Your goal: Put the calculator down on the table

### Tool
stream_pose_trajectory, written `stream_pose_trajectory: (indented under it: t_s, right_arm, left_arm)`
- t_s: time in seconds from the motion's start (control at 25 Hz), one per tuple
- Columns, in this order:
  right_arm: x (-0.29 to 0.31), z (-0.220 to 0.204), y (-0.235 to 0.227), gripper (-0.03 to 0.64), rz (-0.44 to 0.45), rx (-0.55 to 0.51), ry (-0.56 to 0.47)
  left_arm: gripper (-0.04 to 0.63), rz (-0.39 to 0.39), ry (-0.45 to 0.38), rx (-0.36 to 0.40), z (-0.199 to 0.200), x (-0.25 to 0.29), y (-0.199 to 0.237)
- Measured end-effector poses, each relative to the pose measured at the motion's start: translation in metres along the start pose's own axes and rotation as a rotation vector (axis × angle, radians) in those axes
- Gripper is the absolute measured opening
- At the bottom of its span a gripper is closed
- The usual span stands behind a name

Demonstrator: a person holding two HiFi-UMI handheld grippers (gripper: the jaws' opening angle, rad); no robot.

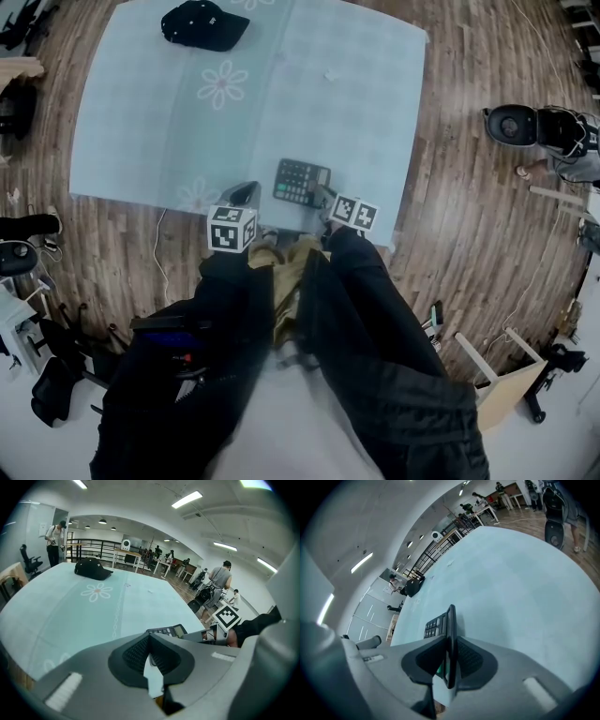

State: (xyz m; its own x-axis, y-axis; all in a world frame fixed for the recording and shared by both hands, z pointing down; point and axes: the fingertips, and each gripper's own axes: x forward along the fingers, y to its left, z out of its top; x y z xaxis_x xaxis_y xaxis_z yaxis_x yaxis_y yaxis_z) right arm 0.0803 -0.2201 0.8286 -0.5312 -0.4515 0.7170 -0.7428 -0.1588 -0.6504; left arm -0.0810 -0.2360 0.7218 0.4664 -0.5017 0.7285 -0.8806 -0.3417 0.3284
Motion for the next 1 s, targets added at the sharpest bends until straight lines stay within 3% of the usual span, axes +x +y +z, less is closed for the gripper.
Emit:
stream_pose_trajectory:
  t_s: [0.16,0.24,0.48,0.68,1.0]
  right_arm:
    - [0.002,0.001,0.000,0.063,0.009,-0.016,-0.002]
    - [0.000,0.004,0.000,0.104,0.010,-0.031,-0.017]
    - [-0.032,0.032,0.008,0.121,-0.033,-0.122,-0.124]
    - [-0.071,0.087,0.046,0.120,-0.006,-0.279,-0.270]
    - [-0.150,0.164,0.138,0.038,0.069,-0.496,-0.514]
  left_arm:
    - [-0.005,-0.001,-0.007,0.001,0.004,0.002,0.001]
    - [-0.003,-0.006,-0.017,0.005,0.009,0.003,-0.001]
    - [-0.003,-0.021,-0.092,0.026,0.042,-0.006,-0.008]
    - [-0.003,-0.051,-0.216,0.087,0.105,-0.015,-0.025]
    - [-0.003,-0.117,-0.419,0.200,0.205,-0.052,-0.075]
